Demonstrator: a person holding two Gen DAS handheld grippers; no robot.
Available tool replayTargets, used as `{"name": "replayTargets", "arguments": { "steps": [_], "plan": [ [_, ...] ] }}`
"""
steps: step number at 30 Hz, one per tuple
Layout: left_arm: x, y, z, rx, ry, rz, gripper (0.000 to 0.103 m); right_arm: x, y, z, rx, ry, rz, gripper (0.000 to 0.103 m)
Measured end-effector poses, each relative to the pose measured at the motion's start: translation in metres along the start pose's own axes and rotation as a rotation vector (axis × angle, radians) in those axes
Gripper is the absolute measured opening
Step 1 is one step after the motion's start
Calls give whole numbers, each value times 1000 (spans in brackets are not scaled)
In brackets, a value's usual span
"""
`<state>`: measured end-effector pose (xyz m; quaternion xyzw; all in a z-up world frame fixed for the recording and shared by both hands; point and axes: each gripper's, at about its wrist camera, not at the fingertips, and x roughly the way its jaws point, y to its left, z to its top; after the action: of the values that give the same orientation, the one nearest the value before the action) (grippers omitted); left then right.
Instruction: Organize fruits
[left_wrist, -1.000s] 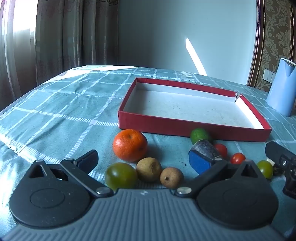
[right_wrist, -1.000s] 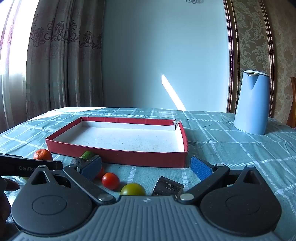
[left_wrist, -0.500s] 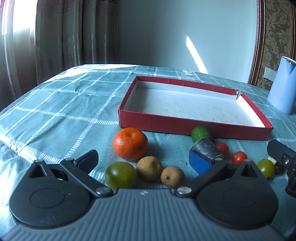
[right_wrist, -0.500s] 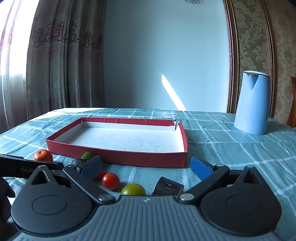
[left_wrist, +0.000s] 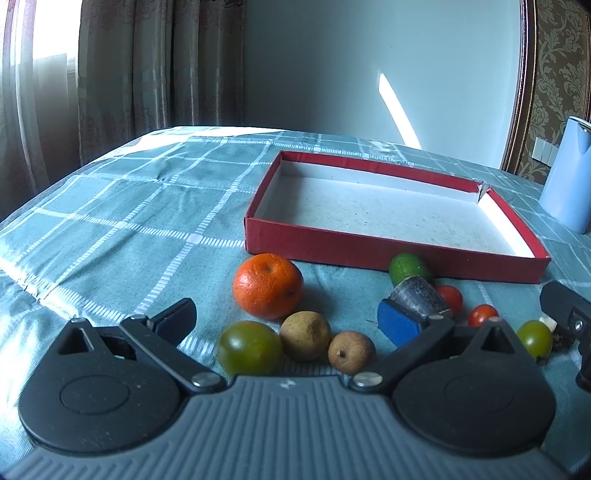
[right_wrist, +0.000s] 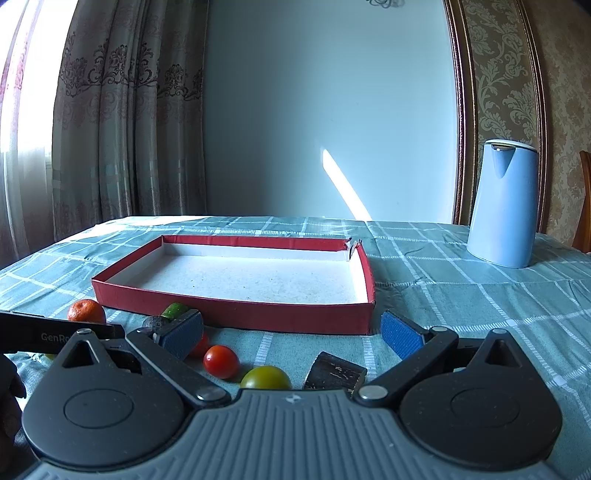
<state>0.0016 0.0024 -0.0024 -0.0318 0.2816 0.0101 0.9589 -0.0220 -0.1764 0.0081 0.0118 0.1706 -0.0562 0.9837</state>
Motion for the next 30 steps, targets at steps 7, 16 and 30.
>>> {"name": "replayTargets", "arguments": {
  "steps": [7, 16, 30],
  "plan": [
    [-6, 2, 0, -14, -25, 2, 103, 1, -2, 0, 13, 8, 0, 103],
    [-11, 2, 0, -21, -58, 5, 103, 2, -18, -5, 66, 129, 52, 103],
    [-6, 1, 0, -6, -26, -49, 103, -11, -24, -12, 11, 143, 101, 103]
  ]
}}
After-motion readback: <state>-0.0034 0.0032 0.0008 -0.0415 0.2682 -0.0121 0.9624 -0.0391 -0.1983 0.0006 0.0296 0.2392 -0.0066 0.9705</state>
